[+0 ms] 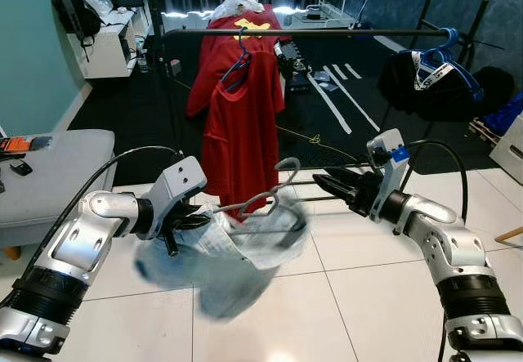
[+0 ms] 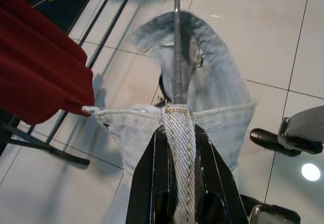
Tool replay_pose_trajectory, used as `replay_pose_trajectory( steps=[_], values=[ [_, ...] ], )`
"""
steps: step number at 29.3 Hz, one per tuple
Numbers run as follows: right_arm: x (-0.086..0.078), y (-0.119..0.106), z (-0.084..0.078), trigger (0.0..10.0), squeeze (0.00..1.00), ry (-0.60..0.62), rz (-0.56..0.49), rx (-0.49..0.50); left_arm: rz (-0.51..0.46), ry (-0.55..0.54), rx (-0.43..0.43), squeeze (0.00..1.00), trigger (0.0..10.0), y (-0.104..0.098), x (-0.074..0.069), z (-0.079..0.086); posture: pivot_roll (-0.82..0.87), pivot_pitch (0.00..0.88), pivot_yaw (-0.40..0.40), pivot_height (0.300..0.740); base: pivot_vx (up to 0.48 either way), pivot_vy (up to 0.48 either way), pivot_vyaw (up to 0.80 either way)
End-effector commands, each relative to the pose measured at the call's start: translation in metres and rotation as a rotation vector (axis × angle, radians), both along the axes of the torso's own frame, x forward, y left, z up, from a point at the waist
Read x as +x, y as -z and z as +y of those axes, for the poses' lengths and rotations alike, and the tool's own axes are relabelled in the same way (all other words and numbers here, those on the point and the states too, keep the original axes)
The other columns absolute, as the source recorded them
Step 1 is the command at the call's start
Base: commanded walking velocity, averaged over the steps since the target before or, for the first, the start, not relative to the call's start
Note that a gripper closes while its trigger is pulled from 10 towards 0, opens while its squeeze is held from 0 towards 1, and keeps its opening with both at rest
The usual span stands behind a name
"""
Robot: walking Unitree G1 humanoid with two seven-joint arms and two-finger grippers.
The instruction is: Hang hanger
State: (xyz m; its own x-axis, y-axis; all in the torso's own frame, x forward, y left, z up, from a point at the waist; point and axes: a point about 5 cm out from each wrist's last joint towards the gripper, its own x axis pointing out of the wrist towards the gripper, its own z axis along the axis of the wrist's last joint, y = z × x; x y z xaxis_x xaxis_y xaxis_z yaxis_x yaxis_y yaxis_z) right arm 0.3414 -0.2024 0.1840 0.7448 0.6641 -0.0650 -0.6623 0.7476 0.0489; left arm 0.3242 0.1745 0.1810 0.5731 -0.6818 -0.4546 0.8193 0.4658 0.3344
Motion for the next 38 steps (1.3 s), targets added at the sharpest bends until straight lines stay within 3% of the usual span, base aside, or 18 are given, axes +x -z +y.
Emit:
replay_pose_trajectory(
  steps=[1,4,5,6,7,8,13,16,19,25,28,30,38],
  values=[
    [-0.003,0.002,0.004,10.0,1.0,-0.028,0.004,0.006,-0.063,0.001,-0.044,0.0,0.0,-0.011,0.001,-0.001,-0.02,0.0,-0.023,0.74,0.0,0.0,0.0],
    [-0.004,-0.003,0.003,10.0,1.0,-0.031,-0.034,-0.005,-0.131,0.034,-0.102,0.0,0.0,-0.017,0.001,-0.006,-0.02,0.0,-0.024,0.74,0.0,0.0,0.0],
    [-0.004,-0.005,0.002,10.0,0.58,-0.028,-0.045,-0.001,-0.151,0.04,-0.125,0.0,0.0,-0.019,0.0,-0.008,-0.02,0.0,-0.025,0.74,0.0,0.0,0.0],
    [-0.004,-0.005,0.002,10.0,0.58,-0.028,-0.045,-0.001,-0.151,0.04,-0.125,0.0,0.0,-0.019,0.0,-0.008,-0.02,0.0,-0.025,0.74,0.0,0.0,0.0],
    [-0.003,-0.008,0.0,10.0,0.17,-0.021,-0.055,0.006,-0.171,0.046,-0.149,0.0,0.0,-0.02,0.0,-0.009,-0.02,0.0,-0.027,0.74,0.0,0.0,0.0],
    [-0.003,-0.01,-0.002,10.0,0.0,-0.016,-0.067,0.013,-0.194,0.046,-0.17,0.0,0.0,-0.021,-0.001,-0.011,-0.02,0.0,-0.028,0.74,0.0,0.0,0.0],
    [-0.003,-0.016,-0.006,10.0,0.0,-0.011,-0.096,0.022,-0.242,0.048,-0.227,0.0,0.0,-0.025,-0.002,-0.013,-0.02,0.0,-0.031,0.74,0.0,0.0,0.0],
    [-0.004,-0.026,-0.02,10.0,0.0,-0.006,-0.137,0.015,-0.29,0.093,-0.363,0.0,0.0,-0.032,-0.007,-0.014,-0.02,0.0,-0.03,0.74,0.0,0.0,0.0],
    [-0.01,-0.028,-0.03,10.0,0.0,-0.069,-0.144,-0.01,-0.295,0.165,-0.402,0.0,0.0,-0.032,-0.013,-0.017,-0.02,0.0,-0.027,0.74,0.0,0.0,0.0],
    [-0.016,-0.028,-0.034,10.0,0.0,-0.14,-0.141,-0.024,-0.301,0.201,-0.408,0.0,0.0,-0.031,-0.015,-0.02,-0.02,0.0,-0.026,0.74,0.0,0.0,0.0],
    [-0.022,-0.032,-0.036,10.0,0.0,-0.229,-0.135,-0.021,-0.278,0.253,-0.4,0.0,0.0,-0.029,-0.018,-0.024,-0.03,0.0,-0.024,0.74,0.0,0.0,0.0],
    [-0.034,-0.039,-0.036,10.0,0.0,-0.397,-0.097,-0.003,-0.257,0.3,-0.371,0.0,0.0,-0.026,-0.018,-0.026,-0.03,0.001,-0.022,0.74,0.0,0.0,0.0],
    [-0.042,-0.035,-0.033,10.0,0.0,-0.544,-0.014,-0.001,-0.259,0.328,-0.369,0.0,0.0,-0.027,-0.017,-0.028,-0.03,0.007,-0.026,0.74,0.0,0.0,0.0]
  ],
)
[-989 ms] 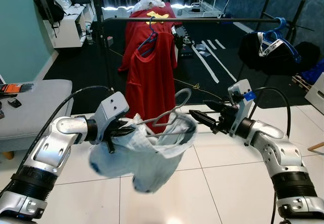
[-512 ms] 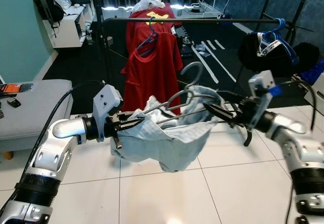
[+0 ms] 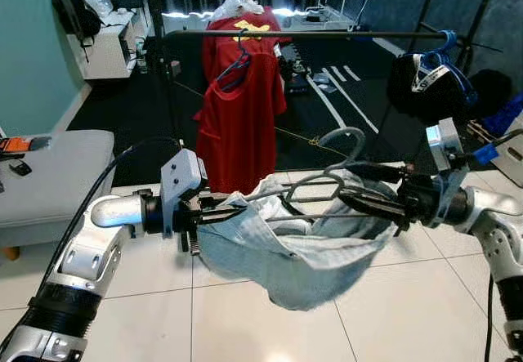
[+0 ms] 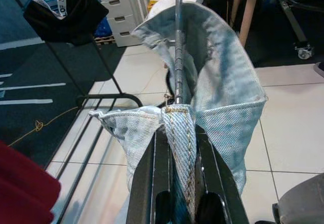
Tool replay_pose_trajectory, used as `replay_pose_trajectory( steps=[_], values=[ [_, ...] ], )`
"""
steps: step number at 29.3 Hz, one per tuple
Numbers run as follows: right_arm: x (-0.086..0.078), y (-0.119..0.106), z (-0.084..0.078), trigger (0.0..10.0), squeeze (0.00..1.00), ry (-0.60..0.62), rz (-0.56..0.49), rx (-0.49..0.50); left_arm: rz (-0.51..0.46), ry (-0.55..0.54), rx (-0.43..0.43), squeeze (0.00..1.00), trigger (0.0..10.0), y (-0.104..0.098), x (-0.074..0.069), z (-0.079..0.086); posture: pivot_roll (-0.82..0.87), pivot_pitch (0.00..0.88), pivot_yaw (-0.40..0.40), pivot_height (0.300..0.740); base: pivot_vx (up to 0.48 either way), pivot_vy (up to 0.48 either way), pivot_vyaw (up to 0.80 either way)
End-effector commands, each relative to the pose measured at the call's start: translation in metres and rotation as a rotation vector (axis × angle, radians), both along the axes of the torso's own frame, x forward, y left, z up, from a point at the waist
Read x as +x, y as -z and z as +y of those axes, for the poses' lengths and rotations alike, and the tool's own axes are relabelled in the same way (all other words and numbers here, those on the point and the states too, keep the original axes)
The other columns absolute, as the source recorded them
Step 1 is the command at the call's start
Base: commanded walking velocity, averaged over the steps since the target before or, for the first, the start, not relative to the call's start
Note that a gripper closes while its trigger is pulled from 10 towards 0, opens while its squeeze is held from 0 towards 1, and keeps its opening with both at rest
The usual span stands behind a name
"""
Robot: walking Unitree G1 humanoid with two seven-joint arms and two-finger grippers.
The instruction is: Hang hanger
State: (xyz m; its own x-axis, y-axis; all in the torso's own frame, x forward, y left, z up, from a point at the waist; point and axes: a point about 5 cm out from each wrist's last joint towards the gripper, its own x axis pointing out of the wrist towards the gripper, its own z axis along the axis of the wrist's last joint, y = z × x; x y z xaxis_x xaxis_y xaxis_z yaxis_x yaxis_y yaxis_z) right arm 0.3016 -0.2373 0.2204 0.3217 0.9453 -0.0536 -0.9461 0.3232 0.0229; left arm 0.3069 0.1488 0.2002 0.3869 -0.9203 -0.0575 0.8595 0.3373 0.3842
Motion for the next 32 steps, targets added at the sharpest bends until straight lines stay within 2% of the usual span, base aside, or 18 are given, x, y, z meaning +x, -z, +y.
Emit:
replay_pose_trajectory(
  steps=[1,3,4,6,7,16,32],
  values=[
    [-0.002,0.0017,0.0017,10.0,0.0,-0.027,0.015,-0.001,-0.035,0.025,-0.021,0.0,0.0,-0.0083,0.0005,-0.0025,-0.03,0.007,-0.026,0.74,0.0,0.0,0.0],
    [-0.0011,0.0043,0.0029,7.8,0.0,-0.043,0.029,-0.005,-0.034,0.036,-0.015,0.0,0.0,-0.0084,0.0001,-0.0037,-0.02,0.007,-0.027,0.74,0.0,0.0,0.0],
    [0.0004,0.0048,0.0037,4.0,0.0,-0.045,0.032,-0.002,-0.033,0.04,-0.011,0.0,0.0,-0.0084,-0.0001,-0.0038,-0.02,0.008,-0.029,0.74,0.0,0.0,0.0],
    [0.0015,0.0049,0.0043,4.0,0.0,-0.045,0.034,0.001,-0.033,0.042,-0.008,0.0,0.0,-0.0085,-0.0002,-0.0037,-0.02,0.008,-0.029,0.74,0.0,0.0,0.0],
    [0.0025,0.0038,0.0046,0.0,0.0,-0.05,0.037,0.008,-0.033,0.044,-0.005,0.0,0.0,-0.0088,-0.0002,-0.0031,-0.02,0.006,-0.031,0.74,0.0,0.0,0.0],
    [0.0021,0.001,0.0047,0.0,0.0,-0.084,0.061,0.026,-0.032,0.05,0.0,0.0,0.0,-0.0093,-0.0004,-0.0018,-0.02,0.009,-0.035,0.74,0.0,0.0,0.0],
    [-0.0029,0.0019,0.005,0.0,0.0,-0.154,0.119,-0.008,-0.037,0.078,-0.009,0.0,0.0,-0.0125,0.0006,-0.0053,-0.03,0.012,-0.035,0.74,0.0,0.0,0.0]
  ],
)
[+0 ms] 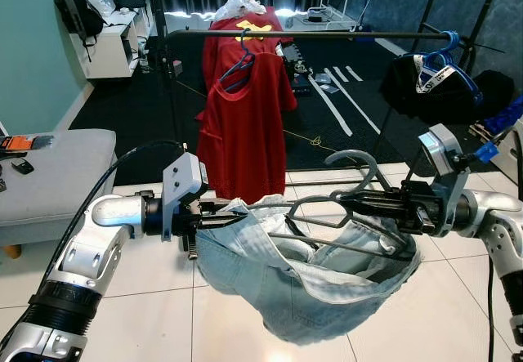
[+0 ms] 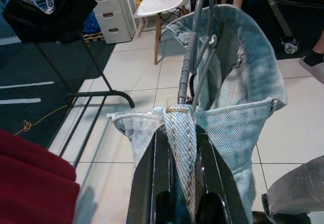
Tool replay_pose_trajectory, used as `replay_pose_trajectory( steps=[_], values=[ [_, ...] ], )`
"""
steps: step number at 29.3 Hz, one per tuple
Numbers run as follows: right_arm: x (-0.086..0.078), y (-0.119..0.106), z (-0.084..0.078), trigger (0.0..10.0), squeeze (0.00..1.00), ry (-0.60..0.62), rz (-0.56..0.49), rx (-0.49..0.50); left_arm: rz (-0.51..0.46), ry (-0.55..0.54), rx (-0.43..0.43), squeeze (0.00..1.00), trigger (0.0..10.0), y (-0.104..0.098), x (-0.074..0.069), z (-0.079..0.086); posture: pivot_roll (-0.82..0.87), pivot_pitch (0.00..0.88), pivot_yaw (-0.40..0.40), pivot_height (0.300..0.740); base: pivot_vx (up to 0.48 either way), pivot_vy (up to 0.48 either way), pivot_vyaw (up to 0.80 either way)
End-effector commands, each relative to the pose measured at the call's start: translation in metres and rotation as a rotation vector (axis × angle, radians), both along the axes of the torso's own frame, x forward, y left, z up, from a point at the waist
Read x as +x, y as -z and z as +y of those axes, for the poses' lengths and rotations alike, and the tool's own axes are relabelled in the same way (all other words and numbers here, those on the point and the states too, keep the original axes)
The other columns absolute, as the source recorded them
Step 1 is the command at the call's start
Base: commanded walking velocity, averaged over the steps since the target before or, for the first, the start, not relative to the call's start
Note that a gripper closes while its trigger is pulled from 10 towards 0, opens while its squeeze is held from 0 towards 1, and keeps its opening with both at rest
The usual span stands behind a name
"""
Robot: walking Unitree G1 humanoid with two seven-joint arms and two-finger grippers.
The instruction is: Hang hanger
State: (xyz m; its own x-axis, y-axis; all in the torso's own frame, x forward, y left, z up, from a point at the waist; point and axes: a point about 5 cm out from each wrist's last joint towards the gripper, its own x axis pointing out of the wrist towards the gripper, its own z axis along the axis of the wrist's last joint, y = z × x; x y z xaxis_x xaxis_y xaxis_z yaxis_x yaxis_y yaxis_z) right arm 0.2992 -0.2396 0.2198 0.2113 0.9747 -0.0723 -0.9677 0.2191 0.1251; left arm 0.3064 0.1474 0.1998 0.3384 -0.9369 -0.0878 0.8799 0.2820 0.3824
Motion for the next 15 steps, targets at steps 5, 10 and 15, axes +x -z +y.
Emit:
replay_pose_trajectory(
  steps=[5,10,15],
  values=[
    [0.001,0.002,0.009,2.4,0.0,-0.043,-0.006,-0.029,-0.05,0.035,-0.046,0.0,0.0,-0.014,0.001,-0.005,-0.03,0.014,-0.038,0.74,0.0,0.0,0.0],
    [0.008,0.007,0.017,10.0,0.8,-0.015,-0.045,-0.09,-0.054,0.066,-0.065,0.0,0.0,-0.018,-0.002,-0.009,-0.03,0.02,-0.046,0.74,0.0,0.0,0.0],
    [0.012,0.008,0.02,10.0,0.0,-0.004,-0.068,-0.117,-0.054,0.095,-0.071,0.0,0.0,-0.018,-0.005,-0.012,-0.03,0.02,-0.046,0.74,0.0,0.0,0.0]
  ],
)
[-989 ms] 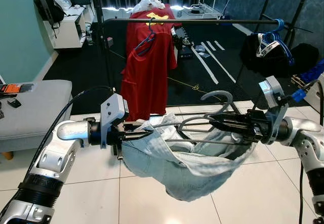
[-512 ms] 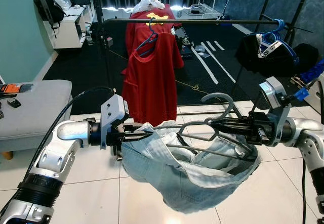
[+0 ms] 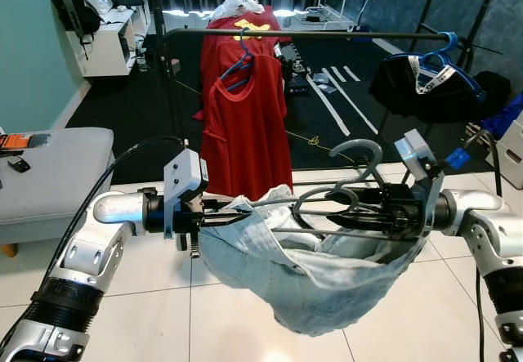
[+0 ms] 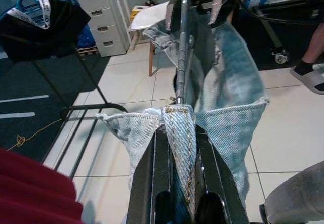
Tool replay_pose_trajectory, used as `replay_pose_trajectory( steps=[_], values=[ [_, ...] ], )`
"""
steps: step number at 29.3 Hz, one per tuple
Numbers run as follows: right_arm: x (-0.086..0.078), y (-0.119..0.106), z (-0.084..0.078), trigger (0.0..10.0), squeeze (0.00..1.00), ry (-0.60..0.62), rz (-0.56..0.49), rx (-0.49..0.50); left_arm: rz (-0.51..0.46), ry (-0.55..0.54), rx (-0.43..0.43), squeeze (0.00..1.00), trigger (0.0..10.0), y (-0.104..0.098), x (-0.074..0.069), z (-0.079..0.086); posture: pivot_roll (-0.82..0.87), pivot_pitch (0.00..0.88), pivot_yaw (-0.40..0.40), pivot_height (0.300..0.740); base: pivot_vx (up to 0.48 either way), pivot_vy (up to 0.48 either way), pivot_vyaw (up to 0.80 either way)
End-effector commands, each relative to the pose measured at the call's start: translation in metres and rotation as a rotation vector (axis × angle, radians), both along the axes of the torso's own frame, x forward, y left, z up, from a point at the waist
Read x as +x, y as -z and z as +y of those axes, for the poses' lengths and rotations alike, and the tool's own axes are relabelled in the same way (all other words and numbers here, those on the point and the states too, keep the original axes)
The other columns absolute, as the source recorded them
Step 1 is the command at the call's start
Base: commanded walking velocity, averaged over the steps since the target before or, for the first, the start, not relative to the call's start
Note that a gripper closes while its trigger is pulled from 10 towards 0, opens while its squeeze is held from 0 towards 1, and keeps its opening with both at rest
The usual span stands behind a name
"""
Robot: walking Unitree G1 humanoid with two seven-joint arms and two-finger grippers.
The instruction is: Hang hanger
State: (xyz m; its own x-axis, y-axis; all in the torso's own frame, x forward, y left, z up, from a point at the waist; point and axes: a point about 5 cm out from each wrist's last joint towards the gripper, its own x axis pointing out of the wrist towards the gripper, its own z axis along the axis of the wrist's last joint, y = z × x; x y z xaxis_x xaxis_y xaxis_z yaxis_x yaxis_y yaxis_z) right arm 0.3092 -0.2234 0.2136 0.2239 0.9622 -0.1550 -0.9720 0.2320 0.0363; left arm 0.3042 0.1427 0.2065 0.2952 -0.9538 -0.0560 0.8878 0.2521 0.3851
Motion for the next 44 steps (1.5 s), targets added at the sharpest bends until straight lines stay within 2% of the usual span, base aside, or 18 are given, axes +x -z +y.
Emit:
replay_pose_trajectory(
  steps=[1,9,10,11,12,26,27,30,31,32,33,34,39,40,43,44],
  values=[
    [0.002,0.002,0.004,10.0,0.0,-0.009,-0.003,-0.023,-0.042,0.056,-0.043,0.0,0.0,-0.012,-0.003,-0.008,-0.03,0.02,-0.048,0.74,0.0,0.0,0.0],
    [0.005,0.002,0.004,10.0,0.0,-0.008,-0.008,-0.03,-0.041,0.067,-0.043,0.0,0.0,-0.012,-0.004,-0.009,-0.03,0.02,-0.049,0.74,0.0,0.0,0.0],
    [0.005,-0.001,0.004,4.0,0.0,-0.013,0.003,-0.011,-0.041,0.068,-0.04,0.0,0.0,-0.012,-0.004,-0.009,-0.03,0.019,-0.049,0.74,0.0,0.0,0.0],
    [0.005,-0.001,0.004,4.0,0.0,-0.013,0.003,-0.011,-0.041,0.068,-0.04,0.0,0.0,-0.012,-0.004,-0.009,-0.03,0.019,-0.049,0.74,0.0,0.0,0.0],
    [0.006,-0.002,0.005,0.0,0.0,-0.02,0.018,0.006,-0.04,0.068,-0.037,0.0,0.0,-0.011,-0.004,-0.009,-0.03,0.019,-0.049,0.74,0.0,0.0,0.0],
    [0.002,-0.006,0.005,0.0,0.0,-0.058,0.043,0.045,-0.037,0.033,-0.005,0.0,0.0,-0.005,-0.001,-0.006,-0.03,0.003,-0.047,0.74,0.0,0.0,0.0],
    [0.002,-0.006,0.006,0.0,0.0,-0.058,0.043,0.052,-0.032,-0.001,-0.004,0.74,10.0,-0.003,0.002,-0.004,-0.03,0.0,-0.046,0.74,0.0,0.0,0.0],
    [0.002,-0.006,0.006,0.0,0.0,-0.056,0.043,0.062,-0.018,-0.05,-0.014,0.78,10.0,-0.001,0.007,-0.003,-0.03,0.0,-0.045,0.74,0.0,0.0,0.0],
    [0.001,-0.005,0.007,0.0,0.0,-0.053,0.044,0.068,-0.014,-0.063,-0.033,0.94,10.0,-0.002,0.009,-0.002,-0.03,0.0,-0.042,0.74,0.0,0.0,0.0],
    [0.001,-0.005,0.007,0.0,0.0,-0.053,0.044,0.068,-0.014,-0.063,-0.033,0.94,10.0,-0.002,0.009,-0.002,-0.03,0.0,-0.042,0.74,0.0,0.0,0.0],
    [0.001,-0.005,0.007,0.0,0.0,-0.052,0.044,0.07,-0.019,-0.068,-0.039,1.0,10.0,-0.002,0.009,-0.002,-0.03,0.0,-0.042,0.74,0.0,0.0,0.0],
    [0.0,-0.004,0.007,0.0,0.0,-0.05,0.044,0.072,-0.019,-0.072,-0.044,1.0,10.0,-0.003,0.01,-0.002,-0.03,0.0,-0.042,0.74,0.0,0.0,0.0],
    [-0.001,-0.002,0.006,0.0,0.0,-0.044,0.05,0.074,-0.03,-0.095,-0.04,1.0,10.0,-0.003,0.011,0.0,-0.03,0.0,-0.044,0.74,0.0,0.0,0.0],
    [-0.002,0.001,0.004,0.0,0.0,-0.035,0.06,0.064,-0.05,-0.126,-0.035,0.89,10.0,-0.003,0.013,0.004,-0.03,0.001,-0.045,0.74,0.0,0.0,0.0],
    [-0.002,0.001,0.004,0.0,0.0,-0.035,0.06,0.064,-0.05,-0.126,-0.035,0.89,10.0,-0.003,0.013,0.004,-0.03,0.001,-0.045,0.74,0.0,0.0,0.0],
    [-0.003,0.004,0.003,0.0,0.0,-0.024,0.07,0.047,-0.067,-0.149,-0.033,0.78,10.0,-0.003,0.015,0.007,-0.03,0.001,-0.045,0.74,0.0,0.0,0.0]
  ],
)
